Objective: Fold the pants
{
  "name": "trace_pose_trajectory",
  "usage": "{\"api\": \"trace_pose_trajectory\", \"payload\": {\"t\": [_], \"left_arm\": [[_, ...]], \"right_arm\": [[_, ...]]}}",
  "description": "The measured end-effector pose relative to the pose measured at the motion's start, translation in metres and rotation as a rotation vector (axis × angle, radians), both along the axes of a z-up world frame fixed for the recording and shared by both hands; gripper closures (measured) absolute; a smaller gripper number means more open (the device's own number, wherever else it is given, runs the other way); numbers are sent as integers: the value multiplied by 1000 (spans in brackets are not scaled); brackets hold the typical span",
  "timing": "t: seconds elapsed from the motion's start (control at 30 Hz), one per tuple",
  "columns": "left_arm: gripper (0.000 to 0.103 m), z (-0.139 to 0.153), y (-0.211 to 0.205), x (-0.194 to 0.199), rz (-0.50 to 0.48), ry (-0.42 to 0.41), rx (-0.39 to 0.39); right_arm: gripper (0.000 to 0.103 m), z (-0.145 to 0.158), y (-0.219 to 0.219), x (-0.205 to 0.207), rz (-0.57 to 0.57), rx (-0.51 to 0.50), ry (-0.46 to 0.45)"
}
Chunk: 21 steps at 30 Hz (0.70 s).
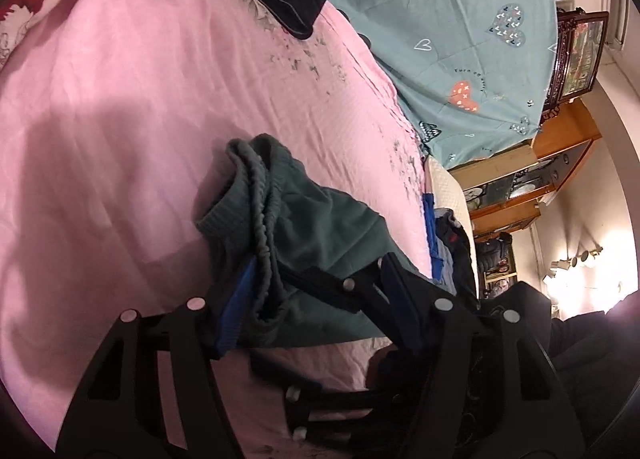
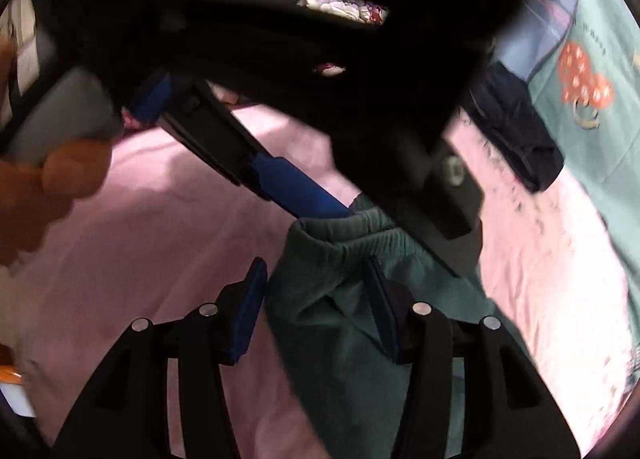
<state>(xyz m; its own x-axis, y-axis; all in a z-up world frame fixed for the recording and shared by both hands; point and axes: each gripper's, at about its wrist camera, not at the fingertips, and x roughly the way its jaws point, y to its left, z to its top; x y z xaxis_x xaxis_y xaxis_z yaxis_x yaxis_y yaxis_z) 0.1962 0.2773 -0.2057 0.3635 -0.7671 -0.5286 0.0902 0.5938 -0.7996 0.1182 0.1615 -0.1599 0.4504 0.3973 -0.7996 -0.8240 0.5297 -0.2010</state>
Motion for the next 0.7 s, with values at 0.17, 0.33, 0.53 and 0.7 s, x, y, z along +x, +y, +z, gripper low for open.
{"api": "trace_pose_trajectory", "payload": {"t": [0.17,0.33,0.53,0.7], "left_arm": [[37,16,25,-4,71,-44,176],[37,22,5,15,-22,-112,339],[42,-4,-38,44,-207,-138,466],[85,19,-40,36,-238,-169,572]], "right_arm": [[95,21,-23,41,-143,72,78],[95,66,-58,90,-279,244,157],[95,80,-70,118,-315,237,113],[95,90,-81,128,-311,233,87]]}}
